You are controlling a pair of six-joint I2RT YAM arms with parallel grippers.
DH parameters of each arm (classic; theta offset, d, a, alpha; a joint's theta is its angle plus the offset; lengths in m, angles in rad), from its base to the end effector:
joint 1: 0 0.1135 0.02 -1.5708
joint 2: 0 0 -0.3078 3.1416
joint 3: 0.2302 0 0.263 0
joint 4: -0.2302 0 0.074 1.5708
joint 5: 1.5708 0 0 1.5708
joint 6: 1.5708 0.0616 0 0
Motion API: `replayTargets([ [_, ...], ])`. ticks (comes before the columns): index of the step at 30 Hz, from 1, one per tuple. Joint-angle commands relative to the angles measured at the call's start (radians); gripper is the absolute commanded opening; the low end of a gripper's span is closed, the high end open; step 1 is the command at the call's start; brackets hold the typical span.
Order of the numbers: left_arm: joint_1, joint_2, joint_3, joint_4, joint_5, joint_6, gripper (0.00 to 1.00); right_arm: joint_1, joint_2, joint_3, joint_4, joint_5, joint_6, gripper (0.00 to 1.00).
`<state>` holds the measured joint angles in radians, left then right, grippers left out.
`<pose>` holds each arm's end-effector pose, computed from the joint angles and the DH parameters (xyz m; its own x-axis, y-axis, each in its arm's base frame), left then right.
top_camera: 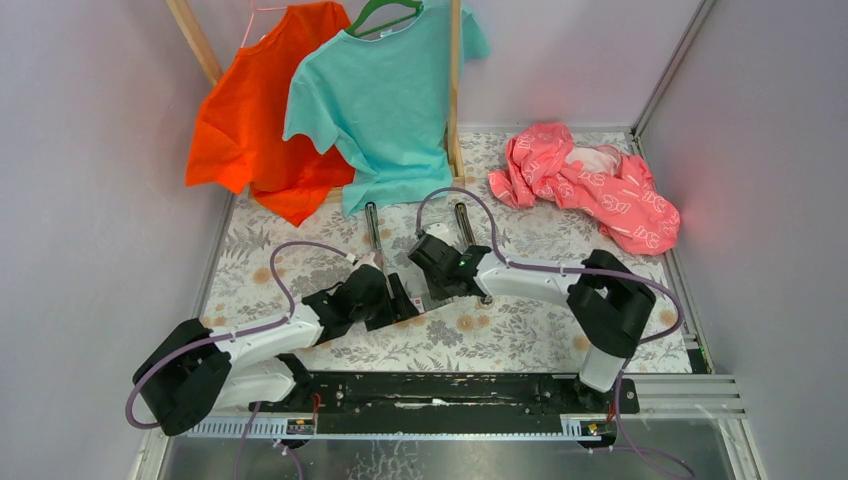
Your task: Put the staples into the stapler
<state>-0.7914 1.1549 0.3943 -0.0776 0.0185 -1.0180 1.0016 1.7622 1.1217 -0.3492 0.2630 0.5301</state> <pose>0.1490 -0.1525 0.1612 -0.8871 -0.3129 -0.3395 -0.0667 0.8144 -0.5764 0.2253 0.3224 0.1992 -0.7610 -0.2835 -0.5835 -0.4076 0.9087 0.0901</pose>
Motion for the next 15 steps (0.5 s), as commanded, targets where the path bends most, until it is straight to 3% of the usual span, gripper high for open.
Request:
replayTargets([
  [1,-0.005,-0.023,-0.016,0.005,-0.026,-0.002,0.73,0.007,-0.083,-0.015,0.036,-0.006,-0.027,0.15],
  [15,-0.004,-0.096,-0.027,-0.023,-0.058,-0.006,0.75,-0.055,-0.256,-0.151,0.112,0.049,-0.106,0.15],
])
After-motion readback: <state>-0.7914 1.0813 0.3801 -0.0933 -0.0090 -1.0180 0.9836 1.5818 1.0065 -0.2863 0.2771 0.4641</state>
